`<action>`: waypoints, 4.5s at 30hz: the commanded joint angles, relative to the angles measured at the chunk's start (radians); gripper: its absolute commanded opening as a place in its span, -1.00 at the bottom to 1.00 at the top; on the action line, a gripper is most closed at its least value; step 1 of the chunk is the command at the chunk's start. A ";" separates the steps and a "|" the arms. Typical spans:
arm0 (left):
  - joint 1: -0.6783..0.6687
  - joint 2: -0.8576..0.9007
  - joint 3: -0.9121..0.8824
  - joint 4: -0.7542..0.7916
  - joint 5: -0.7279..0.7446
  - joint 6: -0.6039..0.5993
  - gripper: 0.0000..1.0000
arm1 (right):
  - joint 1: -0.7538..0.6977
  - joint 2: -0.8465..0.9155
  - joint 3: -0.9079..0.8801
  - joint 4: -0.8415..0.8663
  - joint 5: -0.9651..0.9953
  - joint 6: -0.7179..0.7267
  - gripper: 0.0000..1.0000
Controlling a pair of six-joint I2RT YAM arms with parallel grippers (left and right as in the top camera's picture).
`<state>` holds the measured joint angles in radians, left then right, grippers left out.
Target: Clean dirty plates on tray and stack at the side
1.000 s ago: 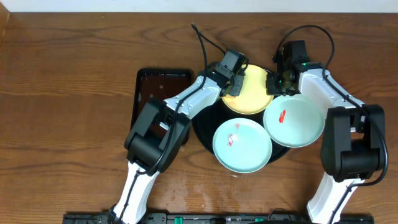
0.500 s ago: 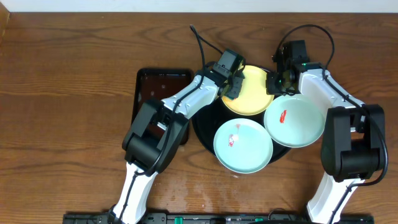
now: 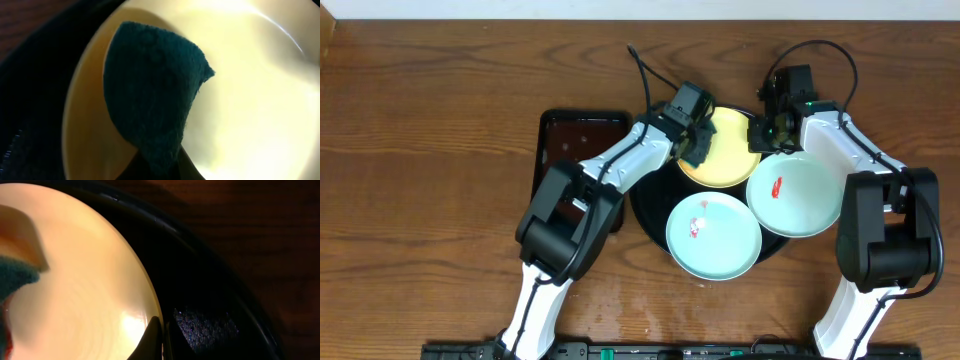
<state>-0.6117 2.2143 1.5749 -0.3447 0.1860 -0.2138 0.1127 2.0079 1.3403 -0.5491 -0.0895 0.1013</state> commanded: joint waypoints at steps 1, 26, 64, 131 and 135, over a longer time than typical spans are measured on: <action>-0.058 0.030 -0.053 -0.039 0.095 -0.009 -0.77 | 0.000 -0.006 0.000 0.011 0.006 -0.005 -0.98; -0.077 0.030 -0.052 0.057 0.294 -0.208 -0.85 | 0.000 -0.006 0.000 0.011 0.006 -0.005 -0.98; 0.475 -0.257 -0.030 -0.452 0.194 0.005 -0.85 | 0.000 -0.006 -0.002 0.019 0.006 -0.005 -0.95; 0.476 -0.256 -0.034 -0.461 0.107 0.023 -0.84 | 0.495 -0.381 0.024 0.080 1.039 -0.248 -0.98; 0.476 -0.256 -0.034 -0.459 0.107 0.023 -0.84 | 0.581 -0.381 0.024 0.139 1.150 -0.327 -0.98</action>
<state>-0.1356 1.9865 1.5333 -0.8040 0.3069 -0.2050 0.6453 1.6447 1.3418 -0.4328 0.8711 -0.1566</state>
